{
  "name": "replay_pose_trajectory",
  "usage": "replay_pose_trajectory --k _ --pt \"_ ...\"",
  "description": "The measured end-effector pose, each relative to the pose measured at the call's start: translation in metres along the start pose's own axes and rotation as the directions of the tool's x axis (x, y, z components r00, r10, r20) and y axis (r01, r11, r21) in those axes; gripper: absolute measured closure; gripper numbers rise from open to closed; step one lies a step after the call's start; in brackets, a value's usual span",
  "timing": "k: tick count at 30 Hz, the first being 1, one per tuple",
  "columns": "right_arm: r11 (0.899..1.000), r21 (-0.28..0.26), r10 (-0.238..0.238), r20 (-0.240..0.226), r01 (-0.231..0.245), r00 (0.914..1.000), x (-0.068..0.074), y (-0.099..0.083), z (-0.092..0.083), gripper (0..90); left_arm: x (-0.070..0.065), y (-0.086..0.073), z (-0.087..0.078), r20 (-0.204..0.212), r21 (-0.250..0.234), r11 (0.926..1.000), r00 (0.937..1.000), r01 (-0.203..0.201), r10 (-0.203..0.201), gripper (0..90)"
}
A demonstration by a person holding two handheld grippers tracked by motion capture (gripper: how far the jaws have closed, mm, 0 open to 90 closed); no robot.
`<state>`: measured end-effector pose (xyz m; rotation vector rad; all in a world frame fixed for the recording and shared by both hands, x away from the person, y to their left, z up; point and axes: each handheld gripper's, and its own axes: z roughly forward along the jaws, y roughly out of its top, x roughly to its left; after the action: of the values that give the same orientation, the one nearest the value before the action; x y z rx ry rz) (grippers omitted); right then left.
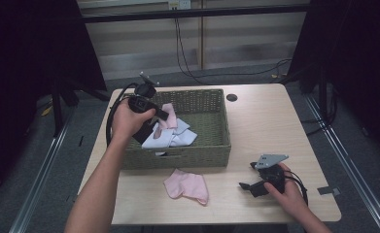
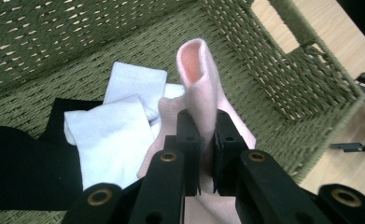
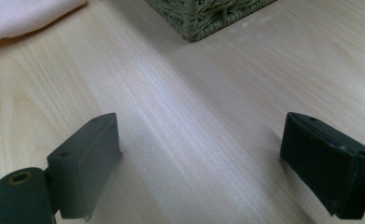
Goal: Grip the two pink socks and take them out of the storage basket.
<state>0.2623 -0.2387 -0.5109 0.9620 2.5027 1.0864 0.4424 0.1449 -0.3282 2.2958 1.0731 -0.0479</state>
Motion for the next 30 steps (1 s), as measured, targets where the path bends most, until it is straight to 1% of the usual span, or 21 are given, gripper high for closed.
replay_pose_trajectory --k 3,4,7,8,10,15,16,21,22,27,30 --pt "1.0 0.0 0.0 0.0 0.0 1.0 0.0 0.0 0.0 11.1 -0.002 0.0 -0.003 -0.002 0.0 1.0 1.0 0.001 -0.001 83.8" --pt "1.0 0.0 0.0 0.0 0.0 1.0 0.0 0.0 0.0 11.1 -0.002 0.0 -0.005 0.005 -0.002 1.0 1.0 0.004 -0.004 83.8" --pt "1.0 0.0 0.0 0.0 0.0 1.0 0.0 0.0 0.0 11.1 -0.003 0.0 -0.009 0.011 0.004 1.0 0.9999 -0.003 0.003 83.7" --pt "1.0 0.0 0.0 0.0 0.0 1.0 0.0 0.0 0.0 11.1 -0.004 0.0 -0.01 0.01 0.001 1.0 0.9999 0.005 -0.005 83.7" --pt "1.0 0.0 0.0 0.0 0.0 1.0 0.0 0.0 0.0 11.1 -0.005 0.0 -0.012 0.02 0.004 1.0 0.9998 -0.001 0.001 83.7" --pt "1.0 0.0 0.0 0.0 0.0 1.0 0.0 0.0 0.0 11.1 -0.009 0.0 -0.016 0.024 0.002 0.9999 0.9997 -0.011 0.011 83.7" --pt "1.0 0.0 0.0 0.0 0.0 1.0 0.0 0.0 0.0 11.1 -0.011 -0.001 -0.019 0.027 0.006 0.9997 0.9994 -0.022 0.022 83.7" --pt "1.0 0.001 -0.002 0.0 0.002 1.0 0.0 0.0 0.0 11.1 -0.015 -0.002 -0.022 0.031 0.001 0.9995 0.999 -0.033 0.033 83.7" --pt "1.0 0.001 -0.003 0.0 0.003 1.0 0.0 0.0 0.0 11.1 -0.017 -0.002 -0.023 0.04 0.003 0.9992 0.9984 -0.04 0.04 83.7" --pt "1.0 0.001 -0.003 0.0 0.003 1.0 0.0 0.0 0.0 11.1 -0.02 -0.003 -0.025 0.041 0.0 0.9989 0.9981 -0.047 0.047 83.7" --pt "1.0 0.001 -0.003 0.0 0.003 1.0 0.0 0.0 0.0 11.1 -0.022 -0.005 -0.029 0.051 -0.009 0.9987 0.9973 -0.051 0.052 83.7"
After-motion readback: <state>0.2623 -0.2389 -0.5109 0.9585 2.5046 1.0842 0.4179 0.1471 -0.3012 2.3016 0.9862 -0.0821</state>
